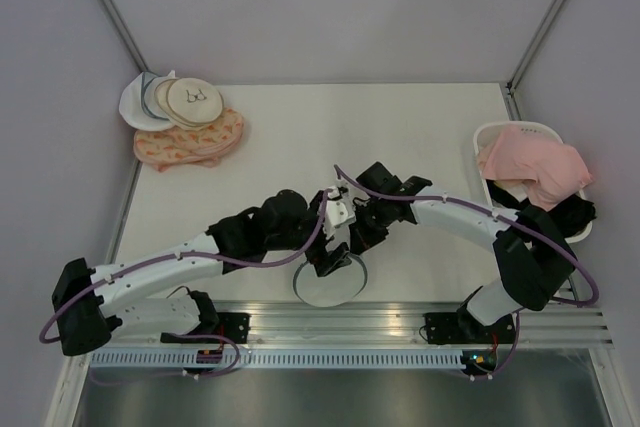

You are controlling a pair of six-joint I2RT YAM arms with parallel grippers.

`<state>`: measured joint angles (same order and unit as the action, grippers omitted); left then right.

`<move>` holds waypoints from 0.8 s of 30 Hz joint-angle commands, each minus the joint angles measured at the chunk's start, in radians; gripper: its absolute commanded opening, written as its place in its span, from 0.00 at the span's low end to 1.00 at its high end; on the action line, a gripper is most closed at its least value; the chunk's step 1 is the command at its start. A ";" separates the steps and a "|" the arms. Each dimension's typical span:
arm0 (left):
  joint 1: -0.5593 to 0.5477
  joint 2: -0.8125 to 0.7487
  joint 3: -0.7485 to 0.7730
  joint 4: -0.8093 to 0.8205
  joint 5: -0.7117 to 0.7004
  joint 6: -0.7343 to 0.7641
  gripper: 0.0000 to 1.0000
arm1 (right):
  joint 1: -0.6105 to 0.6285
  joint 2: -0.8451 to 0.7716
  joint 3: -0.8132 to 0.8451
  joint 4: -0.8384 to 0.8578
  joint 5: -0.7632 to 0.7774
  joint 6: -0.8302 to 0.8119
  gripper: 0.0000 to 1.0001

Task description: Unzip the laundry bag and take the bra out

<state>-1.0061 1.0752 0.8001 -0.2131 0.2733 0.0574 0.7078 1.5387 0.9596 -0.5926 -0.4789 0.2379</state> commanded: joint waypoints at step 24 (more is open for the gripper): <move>-0.175 0.229 0.179 -0.216 -0.218 0.182 0.11 | 0.075 -0.057 0.047 -0.041 0.034 -0.019 0.00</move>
<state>-1.1759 1.2903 0.9352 -0.3981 0.0109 0.2176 0.7769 1.5211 0.9802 -0.6365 -0.4488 0.2134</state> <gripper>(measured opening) 0.192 0.030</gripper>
